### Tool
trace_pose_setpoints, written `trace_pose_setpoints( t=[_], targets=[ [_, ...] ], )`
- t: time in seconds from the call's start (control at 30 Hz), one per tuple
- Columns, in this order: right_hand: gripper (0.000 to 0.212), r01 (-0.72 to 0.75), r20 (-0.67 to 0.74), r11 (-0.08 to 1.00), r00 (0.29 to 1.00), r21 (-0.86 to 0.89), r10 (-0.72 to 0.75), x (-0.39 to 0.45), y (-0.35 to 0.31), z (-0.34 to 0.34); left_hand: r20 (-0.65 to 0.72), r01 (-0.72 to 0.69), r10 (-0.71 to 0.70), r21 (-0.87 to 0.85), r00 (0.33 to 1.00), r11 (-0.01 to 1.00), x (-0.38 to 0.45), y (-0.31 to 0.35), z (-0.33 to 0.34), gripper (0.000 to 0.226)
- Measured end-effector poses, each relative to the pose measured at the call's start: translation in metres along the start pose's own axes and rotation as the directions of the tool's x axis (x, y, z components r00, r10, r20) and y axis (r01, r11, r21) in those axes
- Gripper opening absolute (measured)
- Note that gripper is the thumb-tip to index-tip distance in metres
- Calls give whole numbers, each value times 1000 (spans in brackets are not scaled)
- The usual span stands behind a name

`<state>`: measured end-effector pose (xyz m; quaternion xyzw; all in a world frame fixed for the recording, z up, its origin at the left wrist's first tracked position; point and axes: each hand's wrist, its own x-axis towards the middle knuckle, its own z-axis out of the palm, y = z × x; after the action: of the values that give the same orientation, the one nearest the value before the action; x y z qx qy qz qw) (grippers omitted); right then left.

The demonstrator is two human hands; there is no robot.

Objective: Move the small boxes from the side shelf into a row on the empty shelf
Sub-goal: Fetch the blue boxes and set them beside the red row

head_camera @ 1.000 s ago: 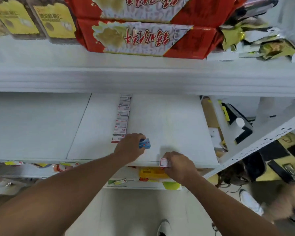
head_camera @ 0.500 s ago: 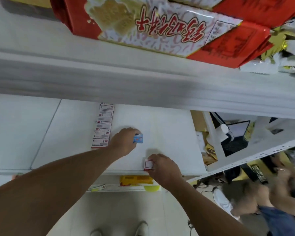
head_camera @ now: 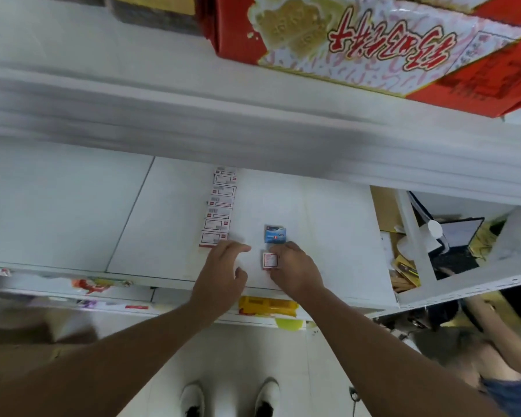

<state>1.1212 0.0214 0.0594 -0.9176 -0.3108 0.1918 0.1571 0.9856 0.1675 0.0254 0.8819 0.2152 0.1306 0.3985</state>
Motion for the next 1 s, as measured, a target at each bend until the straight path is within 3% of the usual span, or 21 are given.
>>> trace_pose_setpoints(
  t=[0.1,0.2,0.27,0.33,0.43,0.53,0.6,0.67,0.83,1.0],
  targets=[
    [61,-37,-7,999,999,34,37,-11,2,0,-55,116,-120,-64,991,991,-14,2,7,50],
    [52,-69,-107,986,991,149,85,-26,12,3,-41,301,-324,-272,945,914,-12,17,16,47],
    [45,-108,-165,934,971,340,173,-35,18,8,20,439,-477,-424,879,792,-3,33,21,43],
    [41,-147,-130,803,955,578,268,-40,19,10,99,518,-553,-515,828,683,3,50,27,44],
    [33,-176,-18,547,943,818,331,-44,10,11,204,511,-542,-694,815,507,10,65,46,52],
    [30,-121,-21,441,953,889,303,-41,2,24,328,501,-463,-803,823,322,13,60,69,78],
    [34,-134,19,381,957,915,291,-35,-2,34,337,488,-459,-833,822,261,16,73,65,70],
    [57,-152,59,293,951,944,303,-25,-4,38,329,471,-496,-861,804,192,26,80,65,59],
    [56,-185,127,136,928,973,351,4,-8,25,383,520,-497,-837,779,171,48,81,66,63],
    [56,-198,132,187,940,962,315,28,0,19,346,518,-499,-815,795,259,78,70,73,63]
  ],
)
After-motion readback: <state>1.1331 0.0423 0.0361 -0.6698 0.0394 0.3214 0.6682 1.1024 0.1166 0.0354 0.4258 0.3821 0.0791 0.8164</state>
